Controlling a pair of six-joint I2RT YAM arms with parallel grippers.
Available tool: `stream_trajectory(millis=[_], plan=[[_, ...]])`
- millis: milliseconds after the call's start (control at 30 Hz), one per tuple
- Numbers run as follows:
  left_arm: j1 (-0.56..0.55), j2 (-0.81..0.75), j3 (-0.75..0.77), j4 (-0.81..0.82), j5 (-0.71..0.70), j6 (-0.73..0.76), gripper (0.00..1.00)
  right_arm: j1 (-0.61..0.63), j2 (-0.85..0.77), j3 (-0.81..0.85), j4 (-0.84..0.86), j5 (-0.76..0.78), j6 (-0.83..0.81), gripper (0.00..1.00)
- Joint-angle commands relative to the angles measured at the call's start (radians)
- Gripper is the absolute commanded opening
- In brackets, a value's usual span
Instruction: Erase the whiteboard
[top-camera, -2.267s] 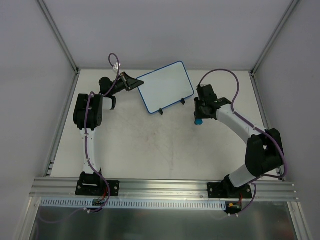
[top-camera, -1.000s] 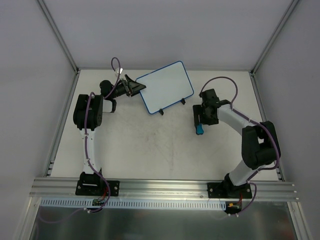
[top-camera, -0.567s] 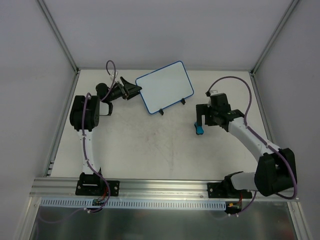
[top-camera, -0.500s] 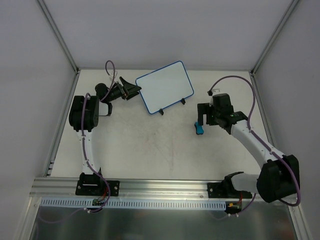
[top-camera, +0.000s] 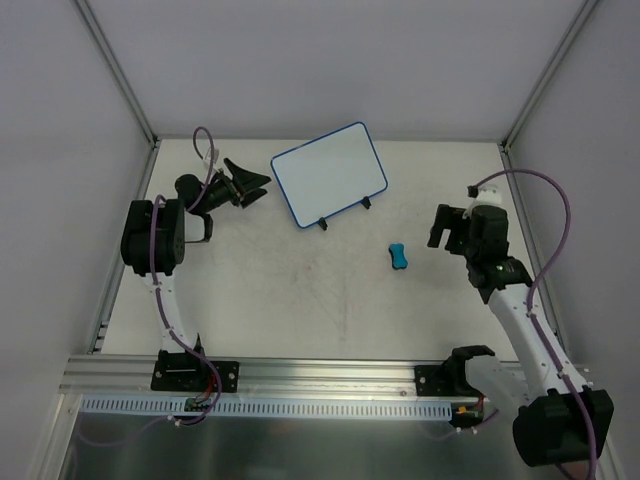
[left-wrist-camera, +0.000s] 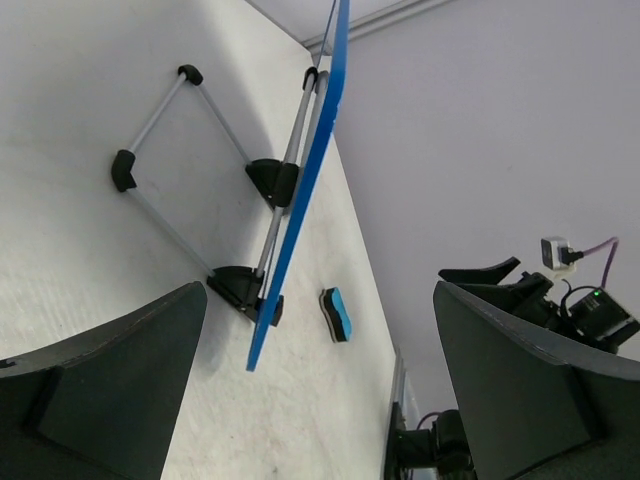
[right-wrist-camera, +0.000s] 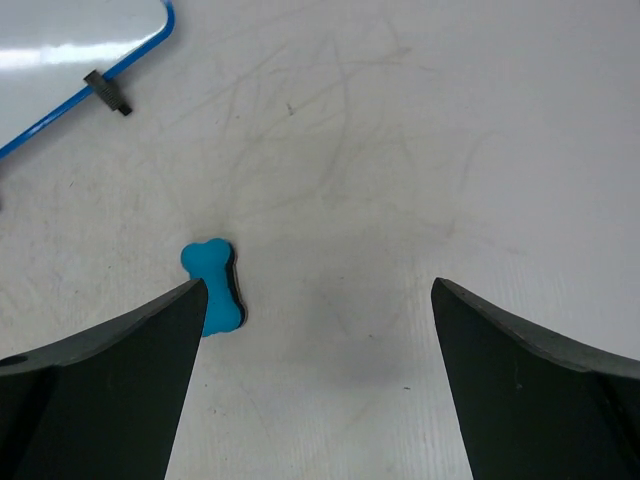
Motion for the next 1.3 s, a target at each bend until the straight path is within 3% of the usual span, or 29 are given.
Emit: stream_trajectory(millis=[0, 167, 200, 300, 367, 433, 533, 667, 700, 800, 900, 1000, 1133, 1267], plan=[[0.006, -0.082, -0.033, 0.385, 0.022, -0.041, 0.99, -0.062, -0.098, -0.072, 0.124, 0.054, 0.032, 0.99], [0.034, -0.174, -0.105, 0.385, 0.063, -0.064, 0.99, -0.111, -0.237, -0.223, 0.267, 0.100, -0.009, 0.99], [0.038, -0.191, -0.128, 0.385, 0.070, -0.079, 0.99, -0.111, -0.268, -0.300, 0.364, 0.118, -0.043, 0.99], [0.043, -0.260, -0.191, 0.385, 0.053, -0.084, 0.99, -0.114, -0.282, -0.389, 0.464, 0.247, -0.048, 0.99], [0.043, -0.304, -0.232, 0.385, 0.025, -0.093, 0.99, -0.113, -0.250, -0.463, 0.547, 0.209, -0.067, 0.99], [0.043, -0.340, -0.295, 0.385, -0.008, -0.098, 0.99, -0.113, -0.177, -0.553, 0.751, 0.142, -0.106, 0.99], [0.043, -0.413, -0.358, 0.373, -0.032, -0.083, 0.99, -0.113, -0.083, -0.590, 0.942, 0.155, -0.113, 0.99], [0.043, -0.518, -0.377, 0.168, -0.041, 0.038, 0.99, -0.113, -0.036, -0.578, 0.957, 0.144, -0.117, 0.99], [0.043, -0.530, -0.355, 0.009, -0.044, 0.096, 0.99, -0.113, -0.043, -0.579, 0.957, 0.138, -0.115, 0.99], [0.038, -0.549, -0.292, -0.240, -0.053, 0.158, 0.99, -0.113, -0.073, -0.578, 0.942, 0.121, -0.109, 0.99], [0.040, -0.568, -0.315, -0.224, -0.047, 0.171, 0.99, -0.114, -0.092, -0.575, 0.922, 0.104, -0.110, 0.99], [0.037, -0.645, -0.323, -0.326, -0.053, 0.273, 0.99, -0.113, -0.107, -0.576, 0.910, 0.106, -0.120, 0.99], [0.016, -0.818, -0.312, -0.776, -0.229, 0.514, 0.99, -0.114, -0.109, -0.570, 0.911, 0.117, -0.140, 0.99], [-0.017, -0.959, -0.301, -0.980, -0.392, 0.645, 0.99, -0.114, -0.109, -0.567, 0.911, 0.101, -0.129, 0.99]])
